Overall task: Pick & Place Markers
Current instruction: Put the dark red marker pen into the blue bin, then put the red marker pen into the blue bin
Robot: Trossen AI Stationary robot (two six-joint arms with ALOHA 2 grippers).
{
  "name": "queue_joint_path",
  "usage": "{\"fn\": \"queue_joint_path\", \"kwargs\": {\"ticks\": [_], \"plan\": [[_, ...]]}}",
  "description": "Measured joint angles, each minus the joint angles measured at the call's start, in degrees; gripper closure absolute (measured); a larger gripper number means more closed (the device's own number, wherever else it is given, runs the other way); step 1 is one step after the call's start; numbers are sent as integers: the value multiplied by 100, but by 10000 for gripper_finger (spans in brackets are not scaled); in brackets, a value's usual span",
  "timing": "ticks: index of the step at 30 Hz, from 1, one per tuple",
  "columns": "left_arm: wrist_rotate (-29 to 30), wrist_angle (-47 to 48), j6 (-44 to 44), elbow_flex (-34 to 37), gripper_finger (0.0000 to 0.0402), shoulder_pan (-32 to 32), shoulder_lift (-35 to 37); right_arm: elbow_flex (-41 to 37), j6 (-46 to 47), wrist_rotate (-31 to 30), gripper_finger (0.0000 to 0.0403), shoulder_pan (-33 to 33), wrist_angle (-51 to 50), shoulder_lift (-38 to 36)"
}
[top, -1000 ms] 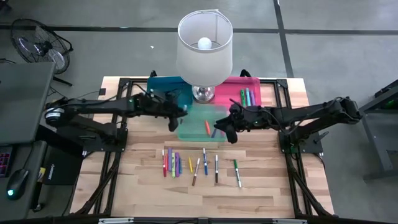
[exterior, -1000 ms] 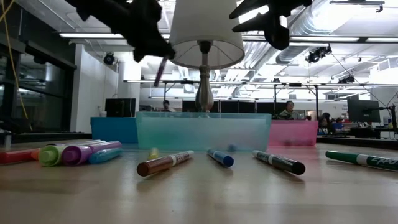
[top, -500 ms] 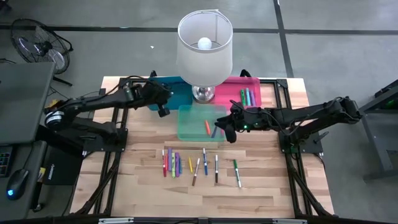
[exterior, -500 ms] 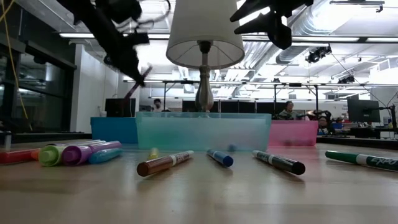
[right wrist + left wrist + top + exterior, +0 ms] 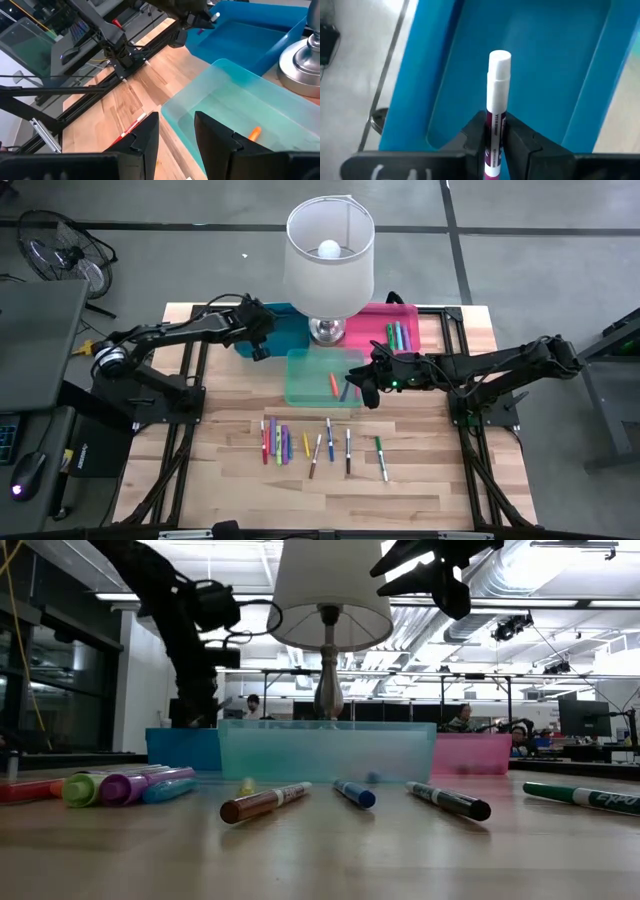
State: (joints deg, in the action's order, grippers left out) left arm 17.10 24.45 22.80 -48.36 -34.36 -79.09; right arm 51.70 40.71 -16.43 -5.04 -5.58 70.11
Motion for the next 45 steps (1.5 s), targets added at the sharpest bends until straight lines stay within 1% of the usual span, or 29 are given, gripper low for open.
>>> {"fn": "queue_joint_path", "kwargs": {"ticks": [5,12,20,24,28,35,40,45], "plan": [[-11,-26,391,0,350,27,-51,0,42,-84,289,0,0,0],[36,19,619,0,342,23,-50,0,44,-256,289,2,-2,0],[31,176,739,0,292,25,-50,0,83,-256,289,2,-2,0],[44,323,684,0,278,25,-31,0,86,-255,289,1,-2,0],[21,789,430,-108,277,25,9,0,86,-254,289,0,0,0],[-26,1758,-209,-672,277,25,16,0,86,-254,289,0,0,0],[-449,2502,-758,-1062,277,25,18,0,86,-254,289,2,0,0],[-760,3053,-1127,-1138,277,28,38,0,86,-253,289,2,0,0]]}}
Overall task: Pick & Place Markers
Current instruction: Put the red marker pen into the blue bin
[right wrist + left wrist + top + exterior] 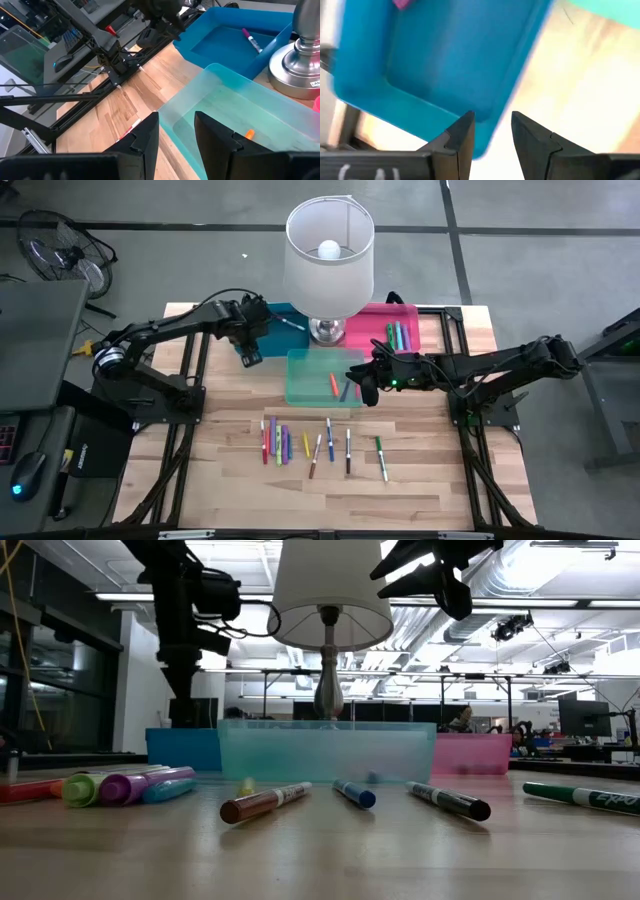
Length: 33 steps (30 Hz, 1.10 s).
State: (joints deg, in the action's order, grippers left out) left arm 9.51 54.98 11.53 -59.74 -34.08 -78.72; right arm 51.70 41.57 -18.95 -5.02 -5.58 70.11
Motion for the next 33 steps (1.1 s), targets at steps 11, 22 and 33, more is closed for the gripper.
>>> {"fn": "queue_joint_path", "kwargs": {"ticks": [11,22,33], "plan": [[-1038,916,-1810,8,277,676,757,-2,60,25,289,-2,-17,0],[-1063,997,-4480,8,277,2487,1224,-2,47,117,289,-11,-125,0],[303,1017,-7105,12,277,4665,1167,-2,41,251,289,-177,-774,2]]}}
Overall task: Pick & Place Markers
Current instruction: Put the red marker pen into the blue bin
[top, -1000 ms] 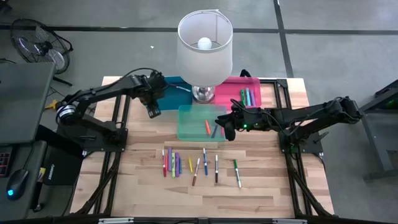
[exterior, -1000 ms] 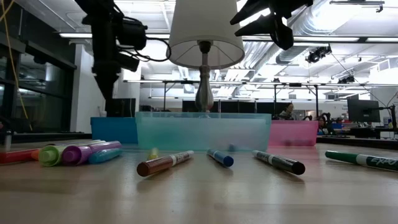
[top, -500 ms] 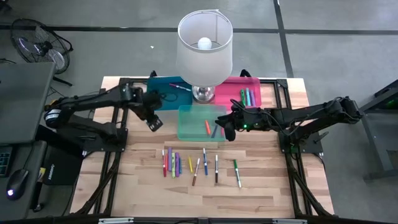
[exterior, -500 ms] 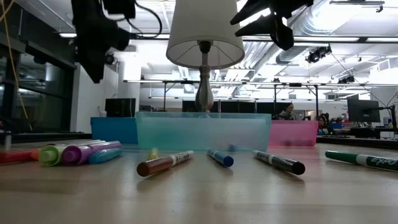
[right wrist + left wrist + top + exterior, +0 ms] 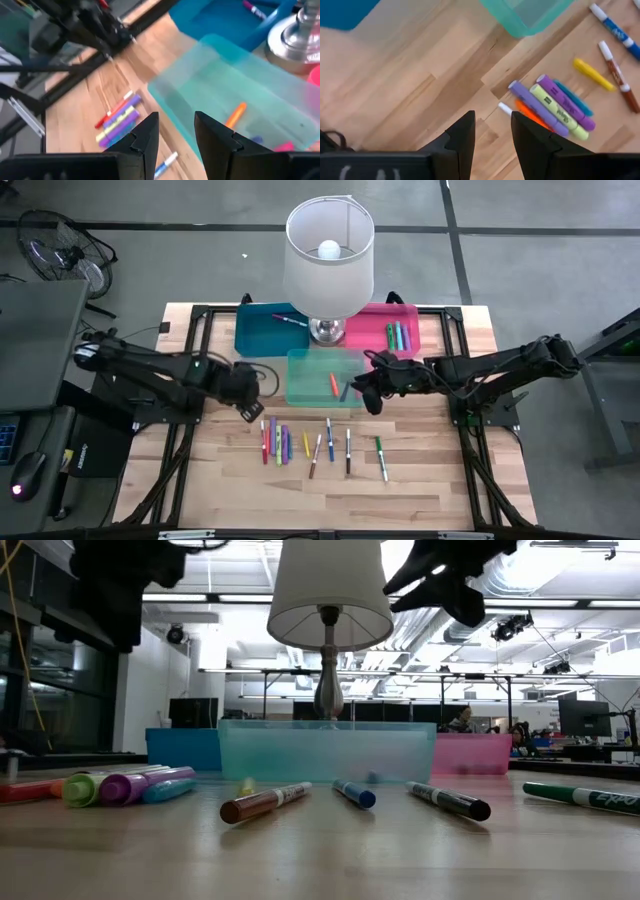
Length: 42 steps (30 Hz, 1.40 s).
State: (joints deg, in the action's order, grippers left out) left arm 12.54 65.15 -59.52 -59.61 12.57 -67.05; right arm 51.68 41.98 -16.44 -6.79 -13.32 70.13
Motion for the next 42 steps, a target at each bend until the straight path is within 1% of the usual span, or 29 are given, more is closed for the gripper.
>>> {"fn": "queue_joint_path", "kwargs": {"ticks": [3,6,11,14,19,22,27,33,38,42], "plan": [[319,10,-826,7,277,433,-98,0,30,171,289,-4,-228,0],[455,6,-1569,7,277,781,-297,-2,51,292,289,-2,-399,0],[409,3,-2496,7,277,1115,-860,-2,49,312,289,-2,-457,0],[259,-16,-2871,7,277,1150,-1223,-2,10,312,289,-2,-455,0],[-101,-202,-3077,7,277,1146,-1753,-2,2,312,289,-2,-454,0],[-288,-509,-3054,7,277,1146,-2073,-2,2,327,289,-2,-457,0],[-400,-826,-3034,7,277,1144,-2393,-2,1,339,289,-2,-487,0],[-421,-911,-3036,7,277,1144,-2461,-2,3,352,289,-2,-490,0],[-141,-907,-3074,9,277,1141,-2465,-2,7,372,289,-2,-490,0],[-205,-1108,-3078,257,277,992,-2463,-2,56,380,289,-4,-490,0]]}}
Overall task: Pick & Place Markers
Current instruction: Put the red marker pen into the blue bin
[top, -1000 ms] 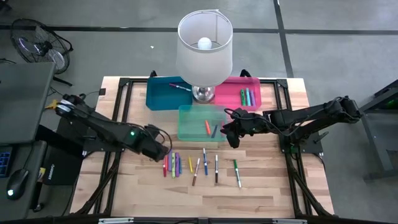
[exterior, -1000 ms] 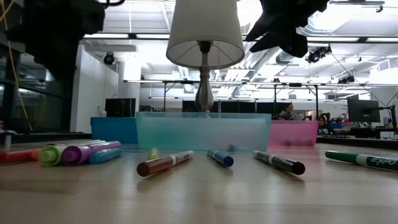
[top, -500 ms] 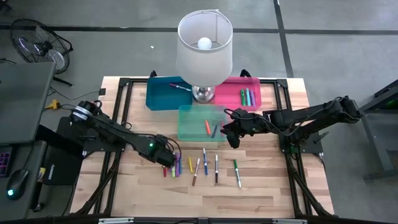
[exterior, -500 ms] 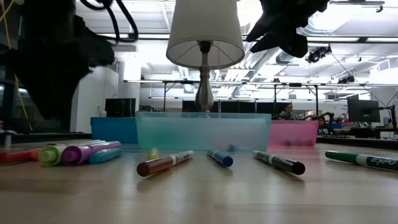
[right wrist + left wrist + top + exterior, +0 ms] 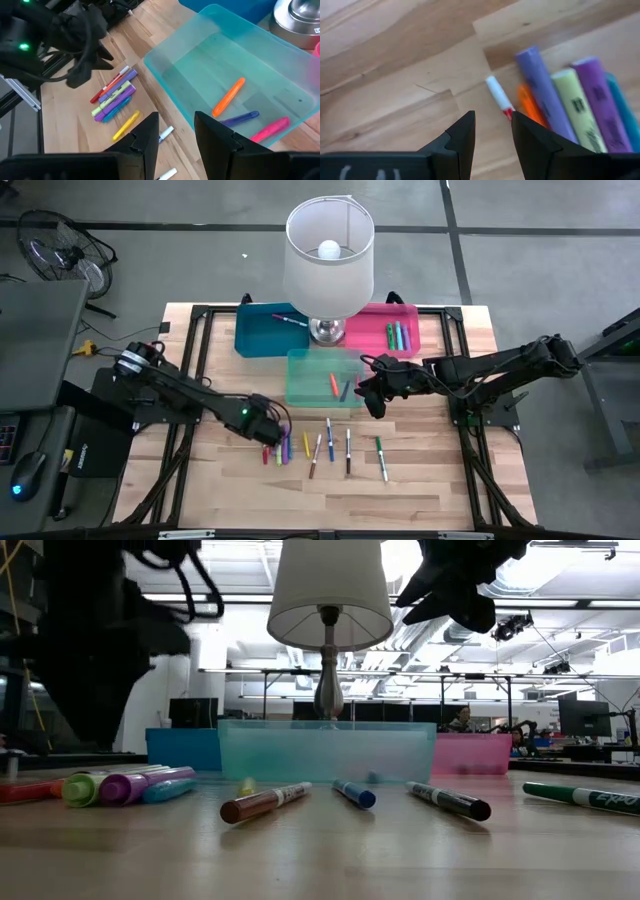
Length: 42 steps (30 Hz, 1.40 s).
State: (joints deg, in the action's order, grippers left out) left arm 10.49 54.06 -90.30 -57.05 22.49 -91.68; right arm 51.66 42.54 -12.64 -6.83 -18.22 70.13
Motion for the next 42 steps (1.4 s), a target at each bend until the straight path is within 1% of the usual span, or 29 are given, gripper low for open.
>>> {"fn": "queue_joint_path", "kwargs": {"ticks": [5,7,11,23,29,32,37,42], "plan": [[-269,-675,79,445,277,-204,-2,0,7,-52,289,-81,0,0],[-353,-932,199,512,277,-238,-2,0,9,-80,289,-118,0,0],[-372,-1159,299,519,277,-237,-2,0,48,-85,289,-155,-6,0],[-257,-883,284,519,277,-235,-2,0,53,-90,289,-153,-21,0],[-254,-989,282,519,277,-235,-2,0,53,-89,289,-153,-48,0],[-254,-1070,249,517,277,-235,-125,0,53,-87,289,-153,-50,0],[-428,-1056,132,493,277,-224,-375,0,53,-74,289,-160,-70,0],[-553,-1166,147,500,277,-226,-470,0,53,-87,289,-217,-103,0]]}}
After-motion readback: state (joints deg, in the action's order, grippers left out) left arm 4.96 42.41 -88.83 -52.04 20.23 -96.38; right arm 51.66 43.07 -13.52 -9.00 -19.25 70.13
